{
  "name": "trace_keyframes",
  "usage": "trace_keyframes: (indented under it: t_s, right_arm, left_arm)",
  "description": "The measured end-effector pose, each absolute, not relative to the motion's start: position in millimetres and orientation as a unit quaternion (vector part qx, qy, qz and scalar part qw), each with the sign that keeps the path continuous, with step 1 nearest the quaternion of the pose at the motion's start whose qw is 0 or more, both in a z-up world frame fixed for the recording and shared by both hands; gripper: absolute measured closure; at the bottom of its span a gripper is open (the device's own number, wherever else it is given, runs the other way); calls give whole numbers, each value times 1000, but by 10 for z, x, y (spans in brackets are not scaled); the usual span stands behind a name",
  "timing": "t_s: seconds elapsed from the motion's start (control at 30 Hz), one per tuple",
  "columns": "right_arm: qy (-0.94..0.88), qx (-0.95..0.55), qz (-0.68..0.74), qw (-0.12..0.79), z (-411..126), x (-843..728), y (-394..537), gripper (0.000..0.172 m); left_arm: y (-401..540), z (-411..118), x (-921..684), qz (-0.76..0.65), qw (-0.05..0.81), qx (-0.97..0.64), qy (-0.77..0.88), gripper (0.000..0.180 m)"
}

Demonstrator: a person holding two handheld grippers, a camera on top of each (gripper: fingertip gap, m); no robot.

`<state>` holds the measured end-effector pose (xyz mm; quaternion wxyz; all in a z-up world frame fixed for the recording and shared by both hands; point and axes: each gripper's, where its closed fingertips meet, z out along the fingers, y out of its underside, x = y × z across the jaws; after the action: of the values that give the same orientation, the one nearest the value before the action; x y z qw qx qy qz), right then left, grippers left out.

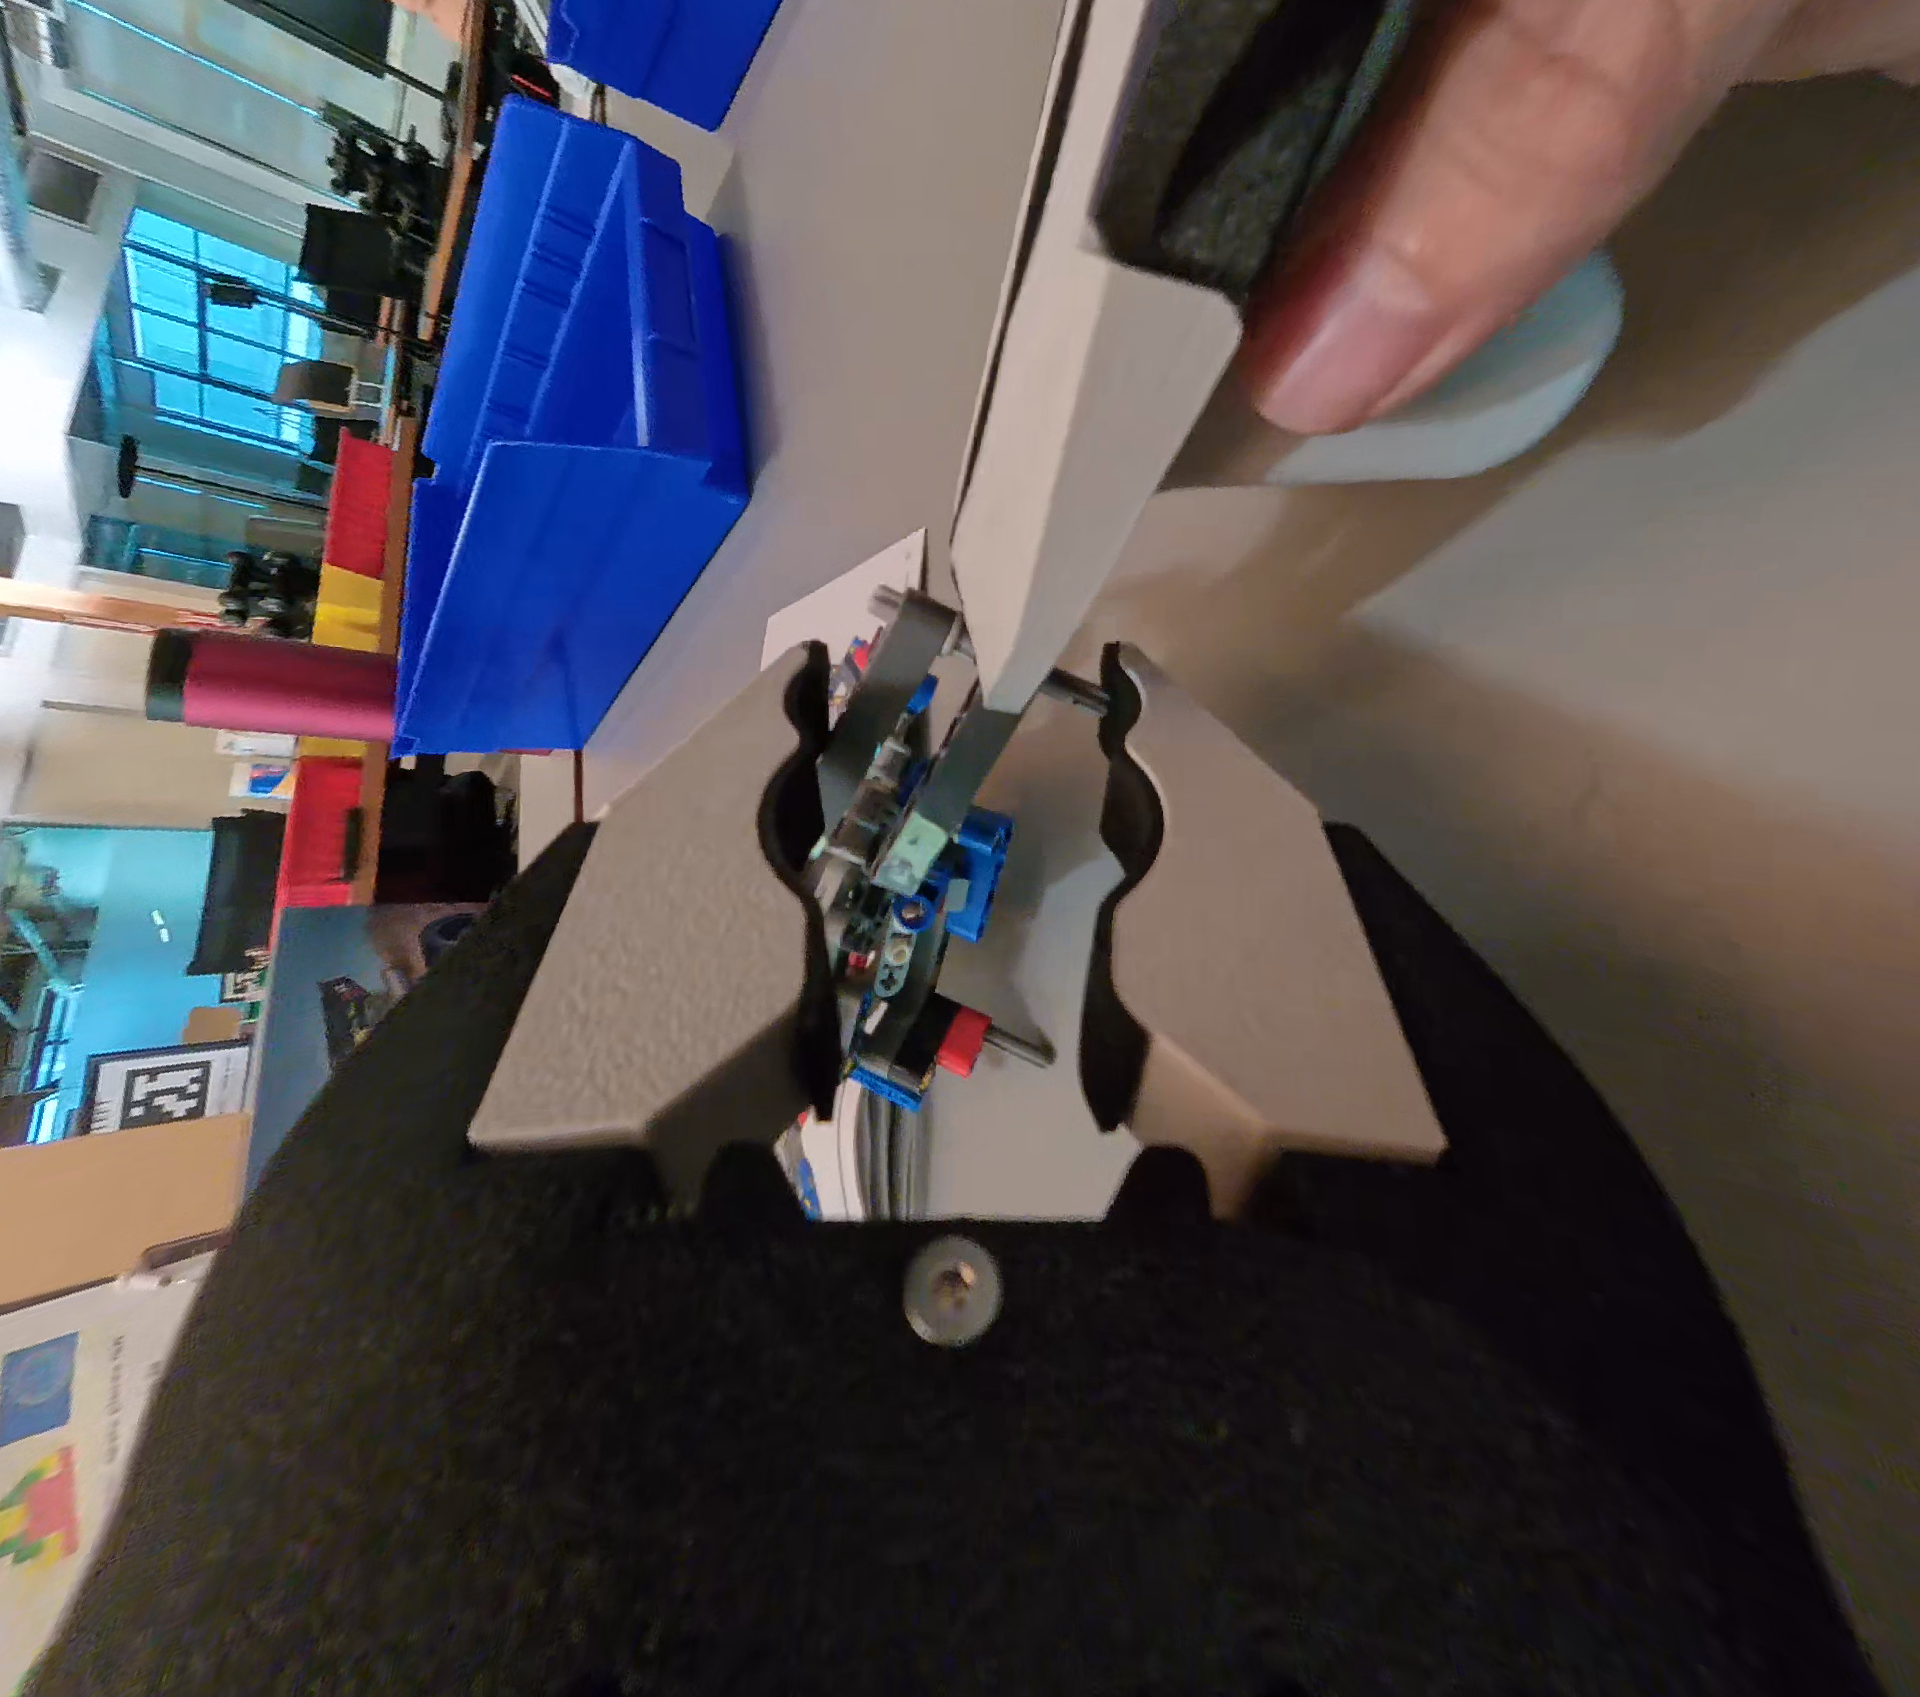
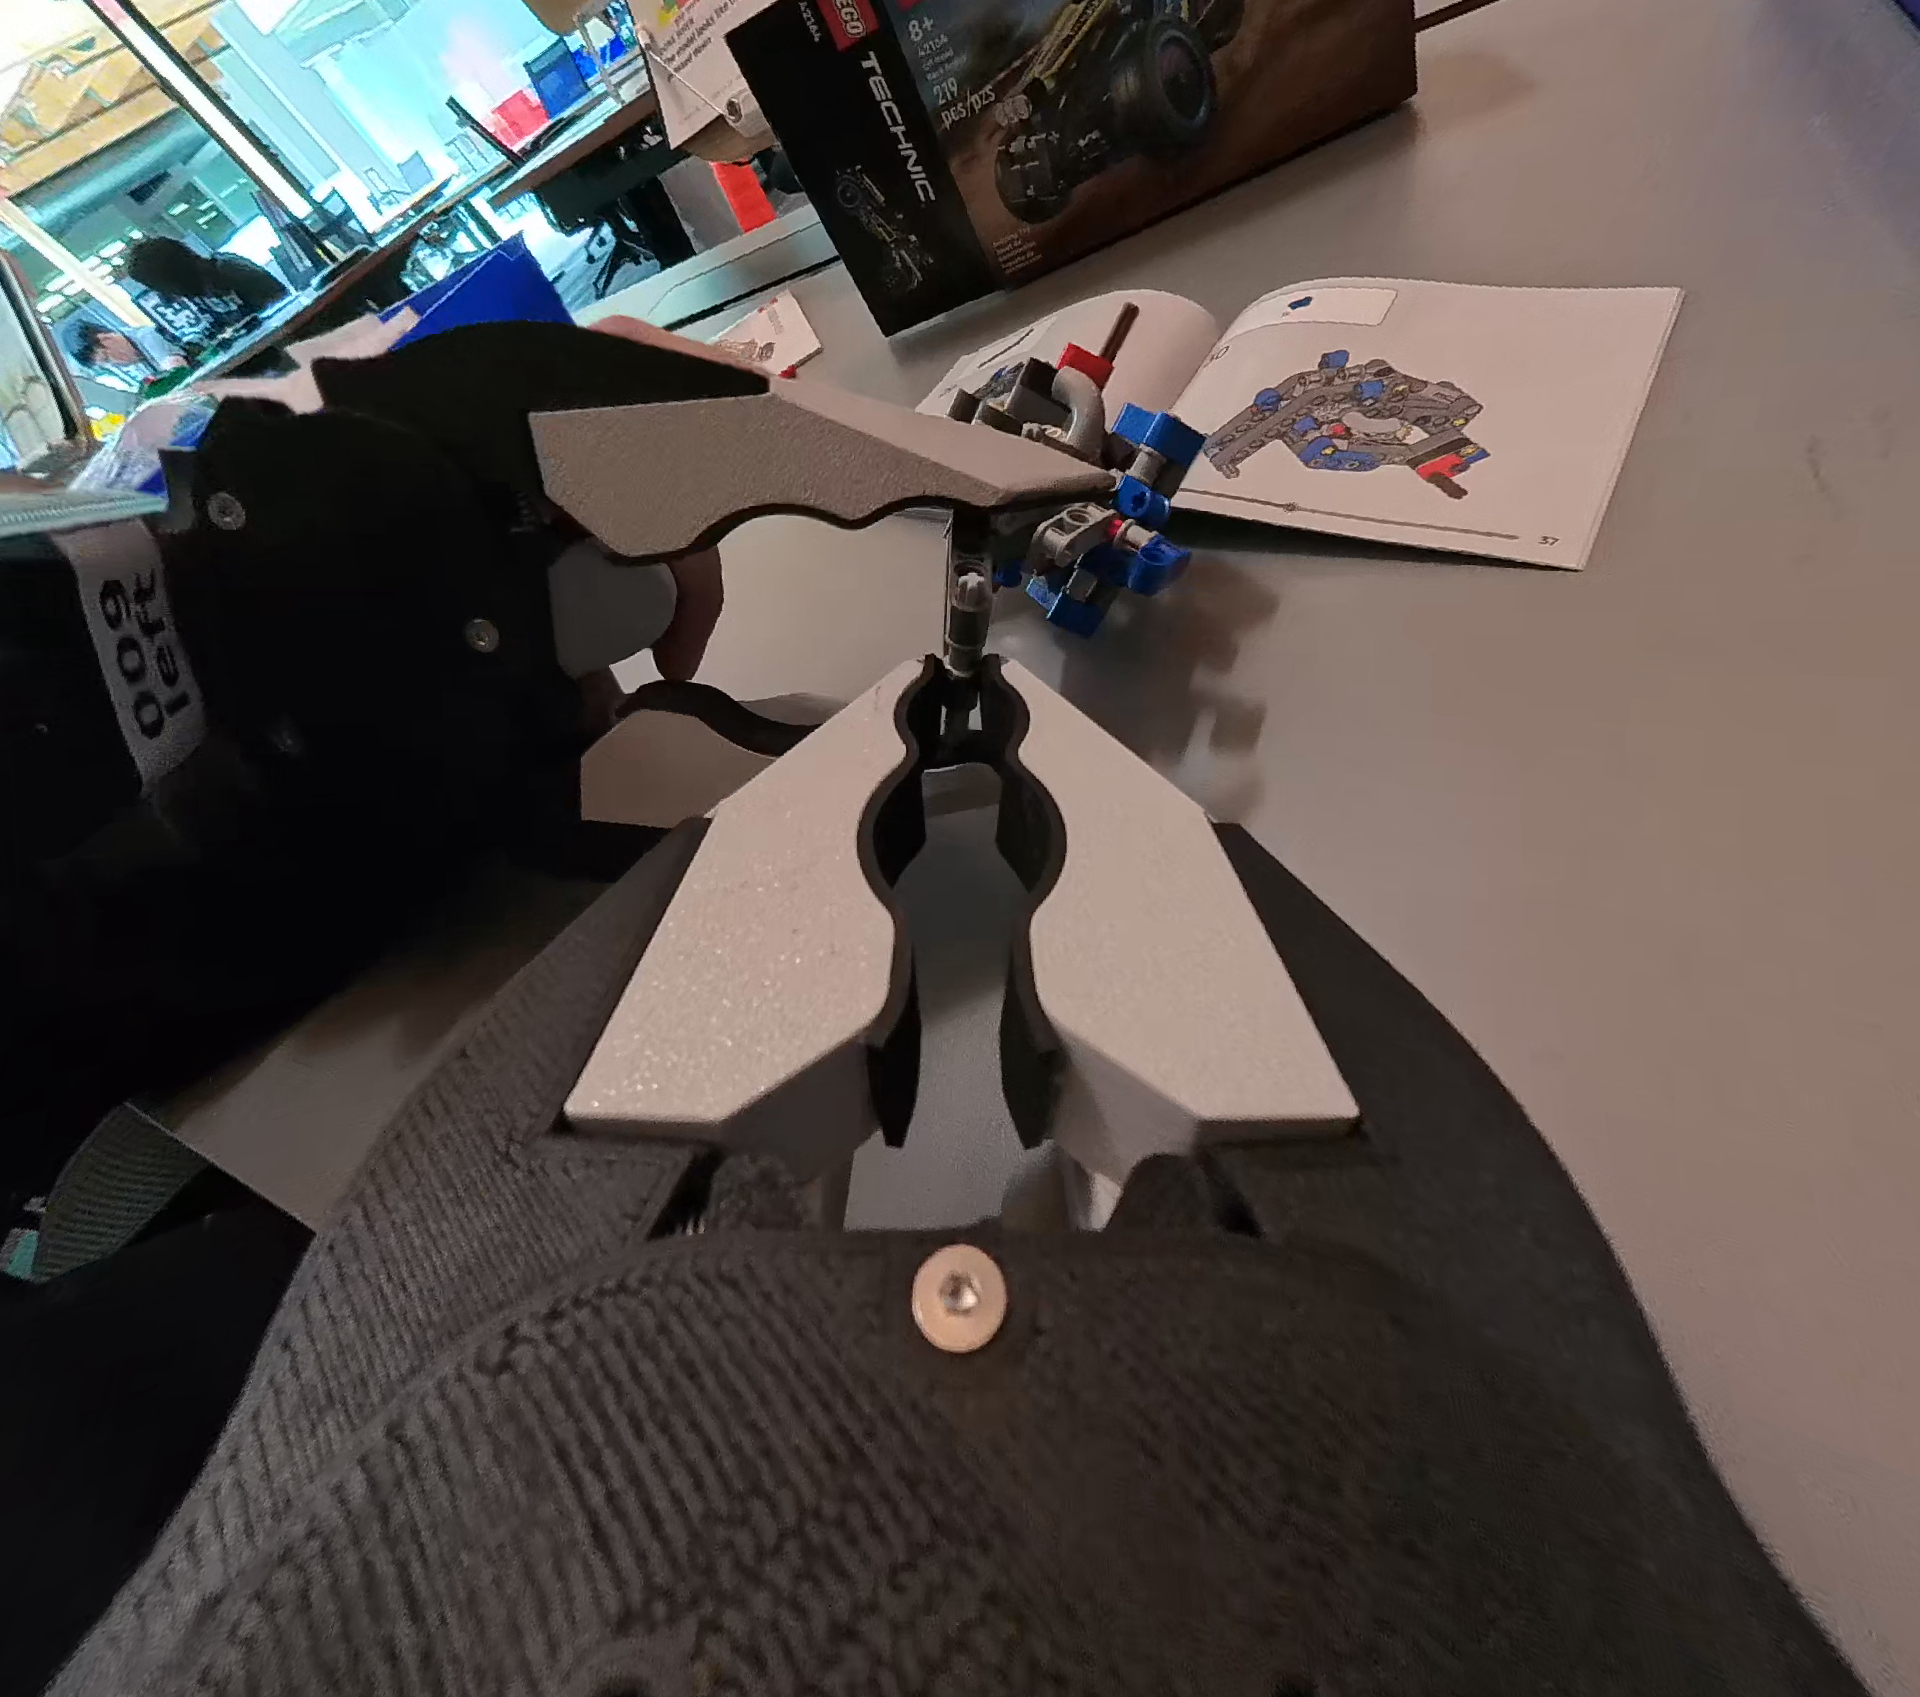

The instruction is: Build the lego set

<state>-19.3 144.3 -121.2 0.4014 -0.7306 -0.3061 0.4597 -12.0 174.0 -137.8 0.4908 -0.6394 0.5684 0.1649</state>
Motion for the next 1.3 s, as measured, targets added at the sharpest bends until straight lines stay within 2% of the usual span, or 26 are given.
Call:
trace_keyframes:
  t_s: [0.43, 1.3]
  right_arm:
    - [-303, -739, 454, 396, -1249, -197, 1461, 166]
    - [-291, -738, 457, 402, -1290, -137, 1421, 166]
  left_arm:
    - [1783, -1371, -126, 262, 486, -591, 588, 138]
    - [1727, -1424, -31, 239, 471, -571, 628, 145]
